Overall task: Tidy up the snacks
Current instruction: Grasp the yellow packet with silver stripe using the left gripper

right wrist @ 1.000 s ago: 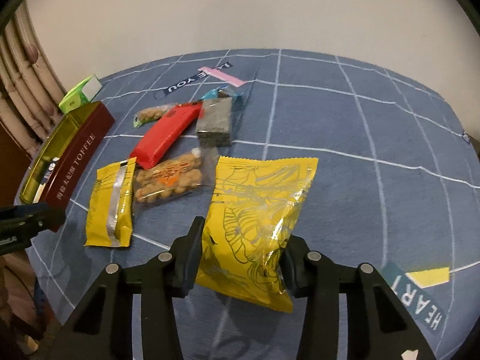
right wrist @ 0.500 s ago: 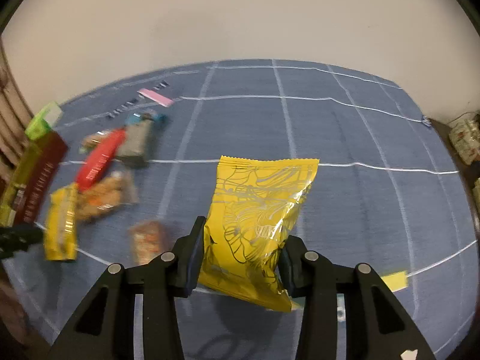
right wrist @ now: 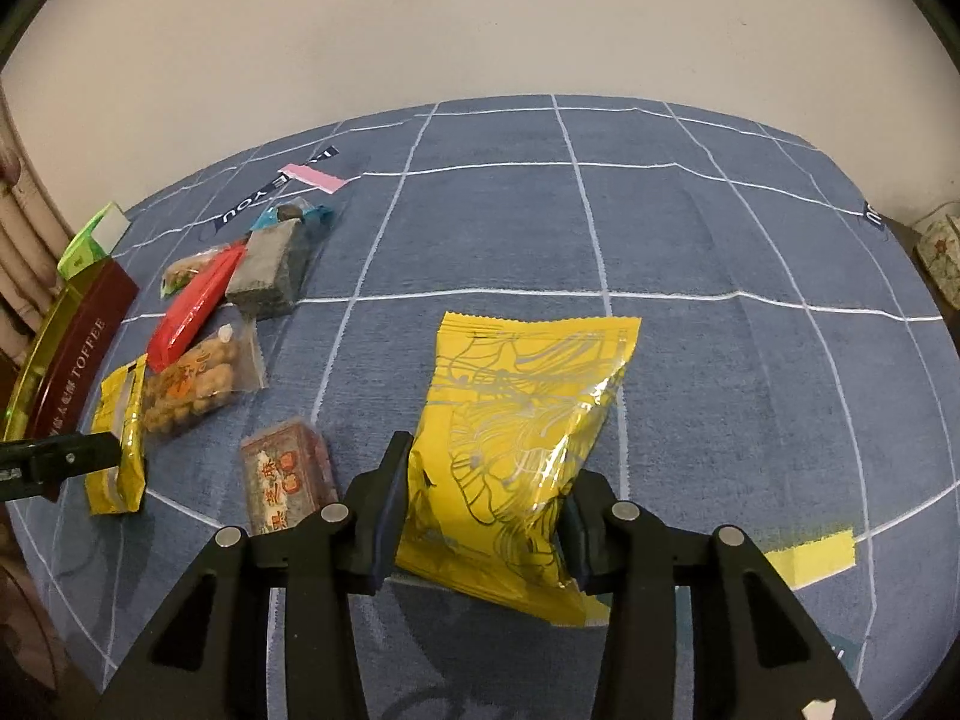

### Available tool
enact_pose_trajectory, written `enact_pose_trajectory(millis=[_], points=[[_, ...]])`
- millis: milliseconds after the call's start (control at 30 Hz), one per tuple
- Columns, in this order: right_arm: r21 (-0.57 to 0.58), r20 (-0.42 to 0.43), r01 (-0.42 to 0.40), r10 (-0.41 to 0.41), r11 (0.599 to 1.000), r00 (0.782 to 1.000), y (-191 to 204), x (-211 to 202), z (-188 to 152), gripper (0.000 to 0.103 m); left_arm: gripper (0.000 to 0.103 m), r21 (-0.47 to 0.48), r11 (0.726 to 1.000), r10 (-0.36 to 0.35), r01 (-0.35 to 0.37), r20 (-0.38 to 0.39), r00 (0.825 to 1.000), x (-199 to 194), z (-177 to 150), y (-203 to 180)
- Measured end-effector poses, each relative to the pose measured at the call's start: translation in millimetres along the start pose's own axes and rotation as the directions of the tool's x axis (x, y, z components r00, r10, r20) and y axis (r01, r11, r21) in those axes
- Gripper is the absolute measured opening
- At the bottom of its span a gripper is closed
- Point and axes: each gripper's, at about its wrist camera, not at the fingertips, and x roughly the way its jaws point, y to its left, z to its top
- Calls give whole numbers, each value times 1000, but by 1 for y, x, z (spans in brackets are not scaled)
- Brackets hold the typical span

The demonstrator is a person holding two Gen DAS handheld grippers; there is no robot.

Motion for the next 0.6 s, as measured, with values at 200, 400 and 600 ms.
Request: enact_pose_trajectory(millis=[200, 400, 600], points=[[-10, 7, -3, 3, 1000, 1000, 1, 0, -2, 42, 72, -16, 1000, -5, 5, -19, 1000, 13, 0, 3], [-10, 9, -5, 5, 1000, 1000, 2, 1, -2, 43, 73, 10, 1000, 5, -6, 1, 1000, 13, -2, 2], [-10, 10, -4, 4, 1000, 1000, 3, 1, -2, 44, 73, 36, 999, 10, -9, -16, 1000, 10, -9, 7]])
